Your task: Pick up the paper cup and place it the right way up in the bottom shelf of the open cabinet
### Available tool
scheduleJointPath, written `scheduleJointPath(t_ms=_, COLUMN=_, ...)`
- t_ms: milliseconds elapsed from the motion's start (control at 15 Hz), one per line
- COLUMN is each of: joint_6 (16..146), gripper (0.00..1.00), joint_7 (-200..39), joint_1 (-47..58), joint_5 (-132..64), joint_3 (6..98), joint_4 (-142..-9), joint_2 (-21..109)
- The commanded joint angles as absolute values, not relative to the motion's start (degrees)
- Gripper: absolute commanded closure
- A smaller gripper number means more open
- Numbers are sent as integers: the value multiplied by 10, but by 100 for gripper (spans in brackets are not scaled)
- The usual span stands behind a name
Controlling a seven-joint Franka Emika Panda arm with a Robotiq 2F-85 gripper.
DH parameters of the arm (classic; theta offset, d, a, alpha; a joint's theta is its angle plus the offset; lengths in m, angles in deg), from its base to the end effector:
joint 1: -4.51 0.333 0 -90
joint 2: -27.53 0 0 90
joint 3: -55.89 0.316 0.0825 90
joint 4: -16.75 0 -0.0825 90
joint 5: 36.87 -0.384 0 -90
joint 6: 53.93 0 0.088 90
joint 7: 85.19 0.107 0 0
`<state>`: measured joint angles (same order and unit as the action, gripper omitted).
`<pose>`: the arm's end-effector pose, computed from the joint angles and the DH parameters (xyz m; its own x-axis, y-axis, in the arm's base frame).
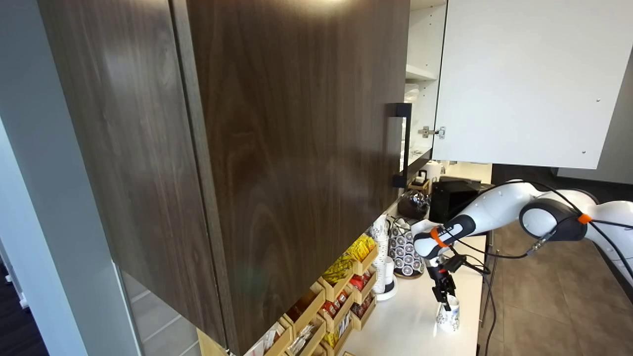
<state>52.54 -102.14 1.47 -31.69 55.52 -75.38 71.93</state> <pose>0.6254 -0.0440 0.1427 0.8247 0.2655 -0.4994 0.2597 -0.9621 -0.0826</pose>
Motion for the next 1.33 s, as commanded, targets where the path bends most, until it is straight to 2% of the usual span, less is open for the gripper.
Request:
scheduleJointPath(t_ms=0, joint_6=525, gripper=57, joint_7=-1029, joint_1=4, joint_5=-314, joint_3=561, joint_4=-747, joint_2=724)
scheduleJointPath(t_ms=667, joint_6=563, gripper=59, joint_7=-1158, joint_1=-60, joint_5=-361, joint_3=594, joint_4=-801, joint_2=667)
scheduleJointPath(t_ms=1267, joint_6=686, gripper=59, joint_7=-1346, joint_1=-138, joint_5=-556, joint_3=636, joint_4=-903, joint_2=611)
